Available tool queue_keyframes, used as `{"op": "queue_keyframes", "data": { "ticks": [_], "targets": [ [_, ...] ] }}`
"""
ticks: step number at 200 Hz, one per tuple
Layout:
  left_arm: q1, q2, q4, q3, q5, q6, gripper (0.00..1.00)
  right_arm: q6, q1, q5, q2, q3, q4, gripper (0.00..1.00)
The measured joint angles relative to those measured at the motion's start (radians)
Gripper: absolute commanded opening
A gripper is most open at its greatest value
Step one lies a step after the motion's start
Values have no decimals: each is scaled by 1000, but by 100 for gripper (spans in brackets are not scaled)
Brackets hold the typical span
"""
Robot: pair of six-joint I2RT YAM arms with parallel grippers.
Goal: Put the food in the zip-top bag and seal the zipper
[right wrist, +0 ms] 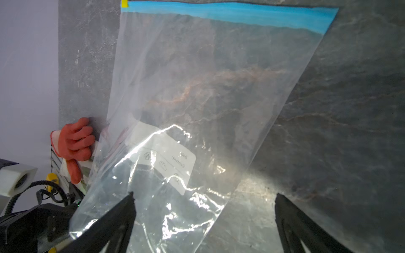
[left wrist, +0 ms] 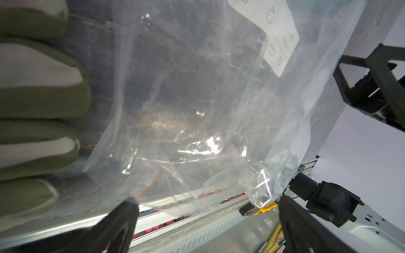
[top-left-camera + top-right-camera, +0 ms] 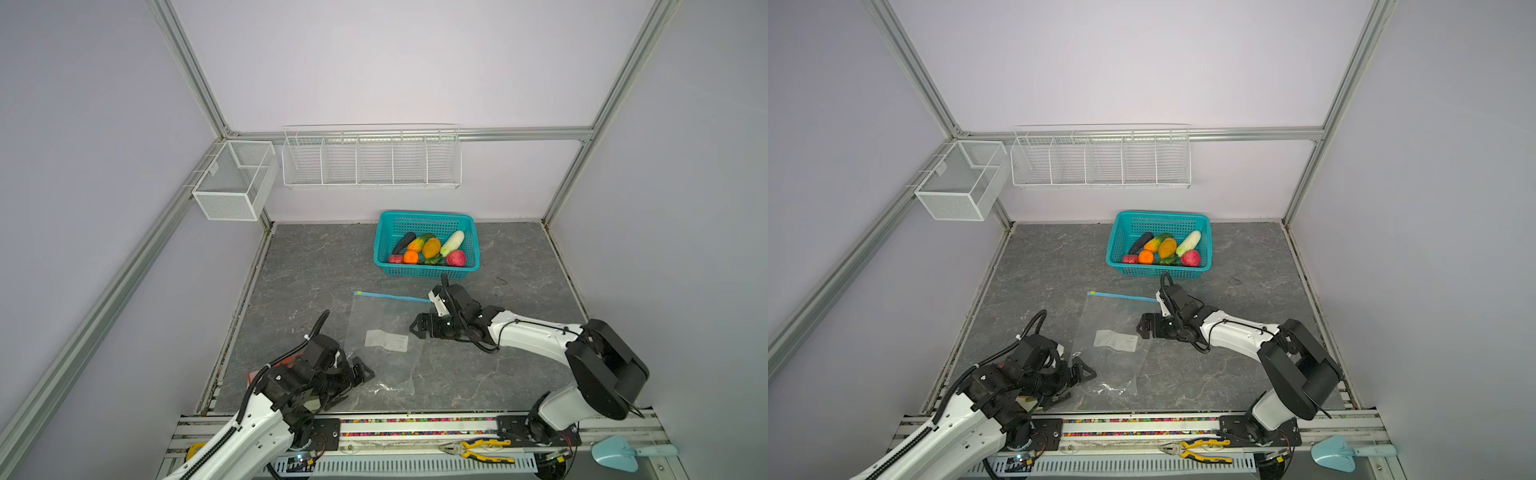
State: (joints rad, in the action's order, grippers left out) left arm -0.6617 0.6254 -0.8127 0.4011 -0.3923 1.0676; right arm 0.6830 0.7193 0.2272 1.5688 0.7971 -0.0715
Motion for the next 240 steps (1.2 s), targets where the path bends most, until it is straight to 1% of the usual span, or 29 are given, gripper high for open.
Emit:
{"op": "queue_keyframes", "data": {
  "ticks": [37, 50, 64, 77, 97, 123, 157, 179, 198, 220, 240],
  "targets": [
    [0, 95, 144, 0, 31, -22, 100, 2, -23, 64, 53, 0, 84, 84],
    [0, 116, 188, -2, 45, -30, 100, 4, -26, 87, 69, 0, 109, 77],
    [7, 139, 222, -2, 53, -41, 99, 5, -31, 111, 80, 0, 130, 73],
    [29, 163, 241, -2, 56, -58, 98, 6, -35, 126, 83, -4, 147, 68],
    [89, 190, 261, -2, 54, -89, 97, 7, -36, 145, 83, -21, 172, 62],
    [158, 247, 277, 13, 52, -142, 96, 10, -36, 160, 78, -63, 185, 56],
    [205, 356, 295, 90, 52, -215, 95, 17, -13, 152, 34, -125, 181, 55],
    [227, 401, 304, 133, 60, -259, 94, 24, 35, 127, -6, -147, 175, 54],
    [248, 425, 303, 156, 83, -293, 92, 33, 75, 104, -12, -157, 174, 54],
    [269, 449, 304, 175, 125, -322, 87, 50, 103, 86, -18, -174, 175, 54],
    [275, 482, 320, 187, 154, -331, 80, 54, 108, 59, -62, -185, 157, 58]
  ]
}}
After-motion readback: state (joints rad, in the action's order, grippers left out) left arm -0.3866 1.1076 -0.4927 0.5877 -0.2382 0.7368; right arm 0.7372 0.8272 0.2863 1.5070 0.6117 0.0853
